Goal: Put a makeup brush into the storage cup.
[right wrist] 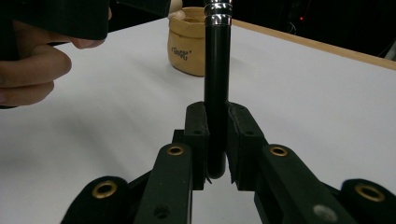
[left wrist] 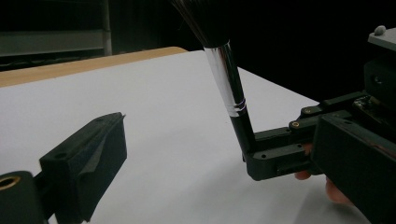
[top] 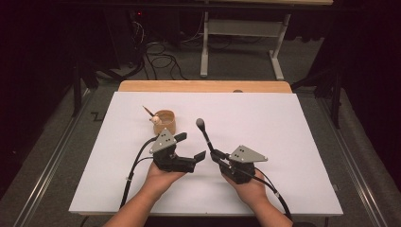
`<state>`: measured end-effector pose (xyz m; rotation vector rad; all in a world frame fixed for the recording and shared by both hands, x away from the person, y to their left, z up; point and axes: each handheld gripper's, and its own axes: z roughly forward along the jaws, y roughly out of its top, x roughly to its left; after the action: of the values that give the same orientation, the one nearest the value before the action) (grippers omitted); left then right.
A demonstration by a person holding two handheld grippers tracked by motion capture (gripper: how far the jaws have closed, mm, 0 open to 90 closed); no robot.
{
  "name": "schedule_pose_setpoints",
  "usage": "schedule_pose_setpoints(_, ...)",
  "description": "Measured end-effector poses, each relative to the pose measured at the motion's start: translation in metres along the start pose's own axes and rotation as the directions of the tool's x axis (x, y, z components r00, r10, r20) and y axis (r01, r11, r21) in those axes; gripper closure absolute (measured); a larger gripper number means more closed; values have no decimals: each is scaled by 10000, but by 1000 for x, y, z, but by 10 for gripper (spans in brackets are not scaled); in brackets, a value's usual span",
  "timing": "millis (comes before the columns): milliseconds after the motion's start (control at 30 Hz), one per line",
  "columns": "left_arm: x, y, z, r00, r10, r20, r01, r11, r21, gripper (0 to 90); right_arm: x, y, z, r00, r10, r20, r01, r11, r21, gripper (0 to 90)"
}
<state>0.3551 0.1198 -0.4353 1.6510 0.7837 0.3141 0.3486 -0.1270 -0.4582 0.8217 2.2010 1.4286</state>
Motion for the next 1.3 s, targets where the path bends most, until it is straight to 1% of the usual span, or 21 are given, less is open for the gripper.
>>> schedule_pose_setpoints(33, 0, -1, 0, 10000, -60, 8, 60, 10000, -9, 50, 1, 0, 0, 10000, -61, 22, 60, 10000, 68, 810)
schedule_pose_setpoints(133, 1, -2, -1, 9999, -154, 52, 154, 9999, -25, 56, 4, 0, 2, 10000, -77, -49, 77, 9999, 69, 810)
schedule_pose_setpoints(233, 3, -2, -2, 9994, -343, 95, 343, 9994, -96, 73, 7, 0, 3, 9999, -93, -85, 94, 9999, 94, 810)
schedule_pose_setpoints(300, 5, -3, -3, 9992, -392, 103, 393, 9992, -96, 87, 8, 1, 4, 9998, -172, -117, 173, 9998, 53, 810)
schedule_pose_setpoints(500, 7, -3, -4, 9980, -599, 215, 603, 9980, -191, 156, 12, 1, 5, 9996, -186, -228, 187, 9998, 33, 810)
schedule_pose_setpoints(533, 7, -4, -4, 9971, -700, 299, 707, 9973, -207, 163, 14, 1, 5, 9995, -191, -268, 193, 9998, 71, 810)
schedule_pose_setpoints(633, 8, -4, -4, 9958, -820, 406, 828, 9964, -186, 177, 16, 0, 6, 9991, -244, -342, 246, 9997, 48, 810)
schedule_pose_setpoints(833, 10, -5, -5, 9916, -1084, 710, 1105, 9935, -275, 249, 20, 0, 8, 9987, -264, -429, 268, 9996, 95, 810)
schedule_pose_setpoints(967, 11, -6, -5, 9903, -1112, 830, 1139, 9931, -290, 314, 22, 0, 9, 9985, -276, -483, 281, 9996, 87, 810)
schedule_pose_setpoints(1033, 11, -7, -5, 9893, -1152, 893, 1183, 9925, -297, 334, 23, 0, 9, 9986, -191, -499, 195, 9998, 75, 810)
schedule_pose_setpoints(1067, 11, -7, -5, 9887, -1185, 923, 1219, 9921, -313, 342, 23, 0, 9, 9983, -268, -519, 271, 9996, 50, 810)
schedule_pose_setpoints(1233, 11, -8, -6, 9882, -1200, 951, 1236, 9918, -335, 394, 23, 0, 9, 9983, -253, -518, 256, 9997, 45, 810)
schedule_pose_setpoints(1300, 13, -9, -6, 9856, -1314, 1062, 1360, 9900, -373, 422, 23, 0, 9, 9984, -236, -515, 238, 9997, 41, 810)
